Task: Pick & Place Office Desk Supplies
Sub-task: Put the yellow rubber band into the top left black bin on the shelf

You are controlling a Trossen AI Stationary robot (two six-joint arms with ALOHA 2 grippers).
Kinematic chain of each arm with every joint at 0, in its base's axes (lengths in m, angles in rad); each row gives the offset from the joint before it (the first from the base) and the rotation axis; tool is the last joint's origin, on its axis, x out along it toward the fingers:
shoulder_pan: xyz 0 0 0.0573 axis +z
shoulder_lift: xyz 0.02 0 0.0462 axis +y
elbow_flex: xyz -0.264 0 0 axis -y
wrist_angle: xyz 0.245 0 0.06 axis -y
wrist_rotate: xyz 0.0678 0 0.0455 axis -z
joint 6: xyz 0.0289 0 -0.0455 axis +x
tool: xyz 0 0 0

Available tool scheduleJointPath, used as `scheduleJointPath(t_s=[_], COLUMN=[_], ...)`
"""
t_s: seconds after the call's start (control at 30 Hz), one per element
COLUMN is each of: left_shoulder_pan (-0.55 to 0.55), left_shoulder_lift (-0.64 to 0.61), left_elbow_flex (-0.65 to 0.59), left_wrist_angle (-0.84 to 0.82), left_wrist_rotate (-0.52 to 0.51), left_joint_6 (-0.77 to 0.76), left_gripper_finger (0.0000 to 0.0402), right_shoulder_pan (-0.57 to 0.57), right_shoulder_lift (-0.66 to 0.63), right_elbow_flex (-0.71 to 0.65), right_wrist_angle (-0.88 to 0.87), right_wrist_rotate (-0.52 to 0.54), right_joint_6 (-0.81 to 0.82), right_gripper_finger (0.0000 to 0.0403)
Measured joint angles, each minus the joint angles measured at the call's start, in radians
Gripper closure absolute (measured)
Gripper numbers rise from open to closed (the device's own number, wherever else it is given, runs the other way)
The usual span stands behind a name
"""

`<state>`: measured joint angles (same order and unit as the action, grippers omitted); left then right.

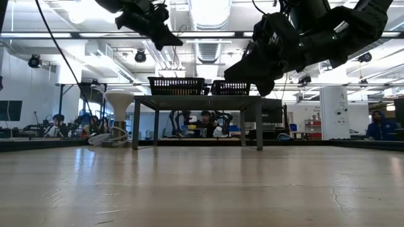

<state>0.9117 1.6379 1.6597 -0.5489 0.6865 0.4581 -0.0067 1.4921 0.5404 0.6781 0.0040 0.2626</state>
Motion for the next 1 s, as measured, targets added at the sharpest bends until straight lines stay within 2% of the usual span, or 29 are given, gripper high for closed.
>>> scheduleJointPath(t_s=[0.23, 0.37, 0.5, 0.8, 1.0], left_shoulder_pan=[0.070, 0.122, 0.137, 0.077, 0.063], left_shoulder_lift=[-0.018, -0.025, -0.025, -0.001, 0.060], left_elbow_flex=[-0.064, -0.123, -0.219, -0.440, -0.449], left_wrist_angle=[0.030, 0.102, 0.265, 0.801, 0.835], left_wrist_rotate=[0.000, -0.004, -0.006, -0.001, -0.053], left_joint_6=[-0.014, -0.055, -0.102, -0.314, -0.393], left_gripper_finger=[0.0400, 0.0400, 0.0400, 0.0400, 0.0400], right_shoulder_pan=[0.000, 0.000, 0.000, 0.000, 0.000], right_shoulder_lift=[0.000, 0.000, 0.000, 0.000, 0.000], right_elbow_flex=[0.000, 0.003, 0.004, 0.004, 0.004], right_wrist_angle=[0.000, 0.000, 0.000, 0.001, 0.010], right_wrist_rotate=[0.000, 0.000, 0.000, 0.026, 0.026], right_joint_6=[0.000, 0.005, 0.007, 0.008, 0.015], right_gripper_finger=[0.0351, 0.0351, 0.0351, 0.0351, 0.0351])
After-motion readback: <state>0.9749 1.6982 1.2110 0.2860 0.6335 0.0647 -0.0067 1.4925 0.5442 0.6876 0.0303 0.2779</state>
